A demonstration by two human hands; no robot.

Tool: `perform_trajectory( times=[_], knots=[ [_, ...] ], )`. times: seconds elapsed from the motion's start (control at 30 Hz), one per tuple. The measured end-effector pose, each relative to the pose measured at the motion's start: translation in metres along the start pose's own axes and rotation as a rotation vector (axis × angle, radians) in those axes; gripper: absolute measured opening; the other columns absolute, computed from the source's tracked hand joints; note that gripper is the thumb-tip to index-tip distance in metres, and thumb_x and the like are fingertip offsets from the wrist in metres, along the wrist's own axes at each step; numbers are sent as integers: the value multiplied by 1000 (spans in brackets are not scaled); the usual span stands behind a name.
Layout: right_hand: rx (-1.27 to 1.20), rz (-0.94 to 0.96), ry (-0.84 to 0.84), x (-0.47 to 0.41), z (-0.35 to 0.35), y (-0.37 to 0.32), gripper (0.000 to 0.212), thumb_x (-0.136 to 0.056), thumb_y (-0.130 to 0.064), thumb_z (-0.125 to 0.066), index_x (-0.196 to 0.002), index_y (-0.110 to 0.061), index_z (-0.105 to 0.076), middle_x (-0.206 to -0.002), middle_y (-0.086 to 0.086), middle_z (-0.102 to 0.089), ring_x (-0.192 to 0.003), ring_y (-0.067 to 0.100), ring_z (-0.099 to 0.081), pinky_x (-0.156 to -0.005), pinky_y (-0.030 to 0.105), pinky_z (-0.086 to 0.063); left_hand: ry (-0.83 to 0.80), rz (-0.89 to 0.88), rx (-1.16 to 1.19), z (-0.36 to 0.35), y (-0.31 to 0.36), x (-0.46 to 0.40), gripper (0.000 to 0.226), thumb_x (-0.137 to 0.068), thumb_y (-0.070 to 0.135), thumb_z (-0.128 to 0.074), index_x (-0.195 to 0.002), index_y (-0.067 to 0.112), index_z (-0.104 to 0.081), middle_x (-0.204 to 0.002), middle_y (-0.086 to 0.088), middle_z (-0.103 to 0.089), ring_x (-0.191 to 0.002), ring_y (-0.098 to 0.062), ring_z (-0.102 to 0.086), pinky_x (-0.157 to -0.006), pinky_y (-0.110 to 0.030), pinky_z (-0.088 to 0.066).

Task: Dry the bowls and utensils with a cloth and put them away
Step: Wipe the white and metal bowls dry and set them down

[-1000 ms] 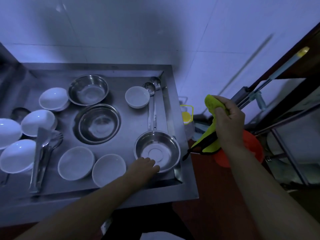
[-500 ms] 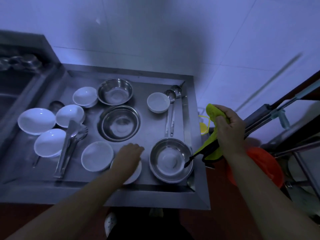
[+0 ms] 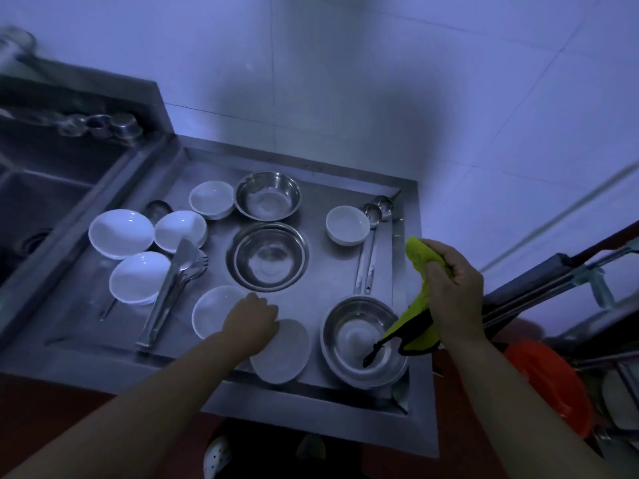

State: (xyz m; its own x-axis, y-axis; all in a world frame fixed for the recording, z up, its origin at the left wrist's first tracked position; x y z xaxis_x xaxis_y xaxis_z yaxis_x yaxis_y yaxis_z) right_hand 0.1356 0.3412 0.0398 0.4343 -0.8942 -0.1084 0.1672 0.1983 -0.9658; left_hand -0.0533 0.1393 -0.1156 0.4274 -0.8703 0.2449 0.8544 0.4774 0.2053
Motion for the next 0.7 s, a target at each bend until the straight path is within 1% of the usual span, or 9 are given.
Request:
perform_trajectory(
  times=[0.03,0.1,0.23,0.33,0.4,0.5,0.53,0.6,0.7],
  knots=[
    [-2,5,-11,0,-6,-3,16,-91,-13,-65,-100,-25,-72,-90,-17,-70,-84,-2,-63,-76,20,-51,64,106,104,11,-10,5,20,-91,26,-51,-99,9,-57,-96,-12,-62,-92,-30,-56,-70,-33,-40],
    [-12,11,-24,1,-19,-11,15,-91,-13,-65,-100,-23,-72,-90,-18,-69,-83,-1,-62,-76,19,-50,55,260,395,21,-30,17,17,-97,24,-39,-104,10,-44,-103,-14,-59,-96,-32,-57,-75,-36,-40],
    [-28,42,-83,8,-55,-30,16,-90,-13,-66,-99,-25,-72,-100,-6,-71,-96,10,-63,-88,34,-51,240,433,659,70,-81,49,13,-94,22,-48,-97,9,-46,-91,-11,-55,-89,-31,-57,-68,-33,-38],
    [-44,80,-120,18,-86,-47,17,-90,-11,-67,-100,-23,-73,-101,-1,-71,-97,11,-63,-88,30,-51,391,449,739,116,-115,78,15,-90,24,-55,-98,12,-51,-89,-7,-57,-86,-28,-55,-67,-33,-37],
    [-55,118,-145,27,-109,-62,18,-89,-12,-68,-96,-29,-72,-99,0,-70,-91,5,-63,-80,18,-49,432,422,702,144,-134,94,18,-89,28,-56,-97,11,-55,-91,-7,-60,-81,-23,-54,-63,-33,-38],
    [-49,152,-216,45,-153,-78,16,-87,-20,-64,-100,-28,-71,-100,0,-69,-86,2,-61,-72,8,-45,445,367,489,174,-158,116,57,-76,65,-43,-101,15,-56,-99,-2,-56,-82,-17,-52,-65,-32,-42],
    [-39,173,-242,53,-169,-84,19,-86,-26,-62,-104,-25,-70,-101,1,-68,-89,6,-61,-75,10,-46,446,341,406,180,-163,123,69,-70,73,-34,-106,17,-55,-103,0,-52,-86,-16,-52,-70,-34,-43],
    [-25,229,-293,70,-201,-96,24,-86,-30,-60,-108,-23,-68,-102,1,-65,-93,13,-61,-79,21,-50,479,280,309,193,-174,139,78,-69,74,-29,-117,16,-50,-111,1,-46,-95,-17,-50,-77,-34,-43],
    [-39,309,-331,99,-245,-113,19,-88,-18,-58,-104,-28,-57,-102,-3,-61,-89,18,-59,-74,32,-50,563,171,237,210,-191,159,76,-71,72,-26,-115,14,-48,-106,6,-36,-90,-12,-43,-72,-28,-36]
  ],
)
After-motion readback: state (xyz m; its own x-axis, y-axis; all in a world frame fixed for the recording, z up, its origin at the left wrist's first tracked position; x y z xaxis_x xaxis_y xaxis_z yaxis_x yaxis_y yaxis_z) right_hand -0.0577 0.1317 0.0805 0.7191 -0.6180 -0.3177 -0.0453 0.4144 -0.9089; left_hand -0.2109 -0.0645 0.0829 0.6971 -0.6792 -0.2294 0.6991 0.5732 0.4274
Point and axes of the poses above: each hand's wrist, its own x-axis away from the middle knuckle, its own z-axis out of the back of the hand, y = z × x, the point moved 8 cm from there along -x, towards the middle knuckle
